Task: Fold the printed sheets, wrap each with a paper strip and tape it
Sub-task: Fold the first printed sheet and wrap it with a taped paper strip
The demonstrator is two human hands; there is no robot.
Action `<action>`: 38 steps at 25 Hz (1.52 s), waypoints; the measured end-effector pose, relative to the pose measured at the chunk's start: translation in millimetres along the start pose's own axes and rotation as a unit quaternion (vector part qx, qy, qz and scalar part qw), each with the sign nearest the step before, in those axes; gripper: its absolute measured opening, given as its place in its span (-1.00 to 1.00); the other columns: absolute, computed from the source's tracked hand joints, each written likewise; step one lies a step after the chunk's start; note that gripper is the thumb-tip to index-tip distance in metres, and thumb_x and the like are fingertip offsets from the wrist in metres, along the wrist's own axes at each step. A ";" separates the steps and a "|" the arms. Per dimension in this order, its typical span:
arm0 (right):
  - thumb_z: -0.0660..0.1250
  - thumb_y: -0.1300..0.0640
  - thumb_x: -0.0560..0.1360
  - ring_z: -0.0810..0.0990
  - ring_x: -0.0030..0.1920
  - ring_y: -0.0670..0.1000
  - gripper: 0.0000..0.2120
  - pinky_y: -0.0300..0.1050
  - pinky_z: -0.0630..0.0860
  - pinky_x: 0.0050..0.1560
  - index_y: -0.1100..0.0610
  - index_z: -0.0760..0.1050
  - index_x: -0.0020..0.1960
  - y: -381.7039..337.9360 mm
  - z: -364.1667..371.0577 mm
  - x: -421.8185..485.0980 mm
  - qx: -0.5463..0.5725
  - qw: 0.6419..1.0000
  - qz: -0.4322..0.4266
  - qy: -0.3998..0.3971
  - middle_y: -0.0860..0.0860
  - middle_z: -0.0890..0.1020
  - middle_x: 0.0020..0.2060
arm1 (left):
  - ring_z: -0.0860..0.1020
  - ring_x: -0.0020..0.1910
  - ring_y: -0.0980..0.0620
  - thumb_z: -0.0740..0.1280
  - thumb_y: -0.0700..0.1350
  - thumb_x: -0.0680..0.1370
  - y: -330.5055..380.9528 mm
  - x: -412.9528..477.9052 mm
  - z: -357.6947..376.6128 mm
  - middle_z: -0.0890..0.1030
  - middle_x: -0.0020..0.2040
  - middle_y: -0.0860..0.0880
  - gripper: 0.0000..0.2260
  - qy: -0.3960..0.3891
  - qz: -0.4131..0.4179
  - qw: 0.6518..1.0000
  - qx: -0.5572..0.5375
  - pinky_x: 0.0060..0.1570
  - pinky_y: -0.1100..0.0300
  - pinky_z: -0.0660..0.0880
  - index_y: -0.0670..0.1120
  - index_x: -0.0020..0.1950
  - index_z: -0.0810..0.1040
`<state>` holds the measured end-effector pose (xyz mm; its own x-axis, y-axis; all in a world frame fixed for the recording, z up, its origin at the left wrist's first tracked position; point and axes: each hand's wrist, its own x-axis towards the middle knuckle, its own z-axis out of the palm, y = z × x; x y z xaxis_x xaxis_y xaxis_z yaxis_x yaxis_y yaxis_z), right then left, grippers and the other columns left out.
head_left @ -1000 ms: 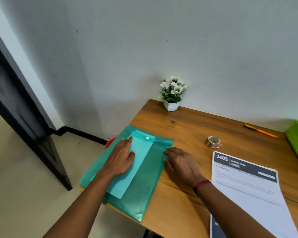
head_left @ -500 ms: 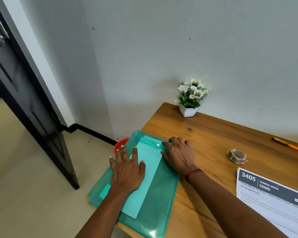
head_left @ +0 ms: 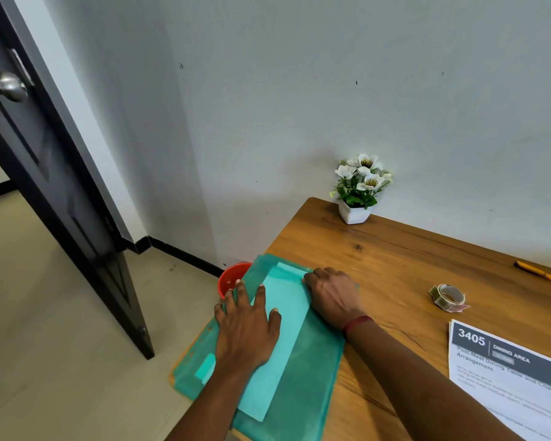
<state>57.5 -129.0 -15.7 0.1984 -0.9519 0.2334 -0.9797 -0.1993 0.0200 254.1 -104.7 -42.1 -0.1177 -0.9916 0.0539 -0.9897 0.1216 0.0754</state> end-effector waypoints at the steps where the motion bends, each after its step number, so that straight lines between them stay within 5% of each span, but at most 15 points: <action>1: 0.27 0.17 0.55 0.61 -0.16 0.22 -0.86 0.01 0.51 -0.23 0.16 0.59 -0.10 1.0 -0.8 1.2 0.027 0.999 0.017 0.014 0.13 0.66 -0.20 | 0.13 0.51 -0.27 -0.12 0.25 0.57 0.1 0.6 0.1 0.14 0.58 -0.22 -0.38 -0.001 0.000 1.000 -0.001 0.44 -0.24 0.12 0.04 0.59 0.11; 6: 0.25 0.13 0.60 0.59 -0.17 0.24 -0.77 -0.02 0.40 -0.28 0.19 0.60 -0.14 7.7 -1.6 10.1 0.101 0.990 0.079 0.060 0.16 0.65 -0.21 | 0.13 0.51 -0.27 -0.12 0.26 0.57 -0.5 1.3 1.2 0.13 0.59 -0.21 -0.37 -0.001 0.005 1.000 -0.004 0.45 -0.24 0.11 0.04 0.59 0.11; 10: 0.33 0.13 0.58 0.51 -0.22 0.16 -0.86 -0.02 0.42 -0.27 0.16 0.63 -0.07 13.2 -16.6 21.3 0.007 0.985 0.132 0.109 0.12 0.57 -0.23 | 0.07 0.56 -0.25 -0.13 0.29 0.57 0.3 0.3 3.2 0.06 0.61 -0.17 -0.37 0.008 0.013 1.000 -0.020 0.50 -0.23 0.03 0.07 0.60 0.06; 15: 0.24 0.21 0.56 0.56 -0.30 0.19 -0.72 -0.04 0.46 -0.36 0.13 0.37 0.25 18.5 -15.4 34.1 0.097 0.983 0.153 0.023 0.13 0.62 -0.22 | 0.02 0.59 -0.20 -0.13 0.37 0.55 2.8 -2.2 3.9 0.01 0.62 -0.20 -0.28 0.047 -0.041 0.994 -0.088 0.53 -0.08 -0.10 0.02 0.61 -0.08; 20: 0.30 0.20 0.52 0.62 -0.07 0.11 -0.86 -0.16 0.40 -0.21 0.11 0.65 -0.07 33.3 -8.4 46.2 0.175 0.976 0.114 -0.069 0.07 0.70 -0.09 | 0.13 0.55 -0.17 -0.08 0.36 0.54 2.9 -3.9 1.5 0.17 0.58 -0.16 -0.32 0.059 -0.037 0.993 -0.093 0.54 -0.11 -0.02 0.01 0.56 0.05; 27: 0.43 0.08 0.46 0.58 -0.10 0.03 -0.90 -0.18 0.44 -0.16 0.08 0.68 -0.07 45.9 -13.5 71.7 0.199 0.958 0.120 -0.170 0.01 0.68 -0.14 | 0.34 0.41 -0.13 0.05 0.33 0.52 4.5 -7.9 -2.0 0.37 0.45 -0.12 -0.35 0.114 -0.017 0.988 -0.102 0.46 -0.14 0.24 -0.02 0.50 0.20; 38: 0.49 0.20 0.41 0.56 -0.12 -0.04 -0.86 -0.27 0.40 -0.25 -0.04 0.67 -0.15 38.0 -9.2 66.8 0.255 0.946 0.103 -0.170 -0.09 0.66 -0.19 | 0.19 0.52 -0.13 0.03 0.36 0.50 3.2 -9.8 0.8 0.20 0.56 -0.10 -0.27 0.098 -0.015 0.987 -0.124 0.52 -0.10 0.06 0.01 0.56 0.01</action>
<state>33.3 -198.1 9.6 0.0882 -0.9851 -0.1474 -0.8748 -0.0058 -0.4844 252.0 -94.6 -43.2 -0.0475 -0.9702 0.2377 -0.9395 0.1242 0.3192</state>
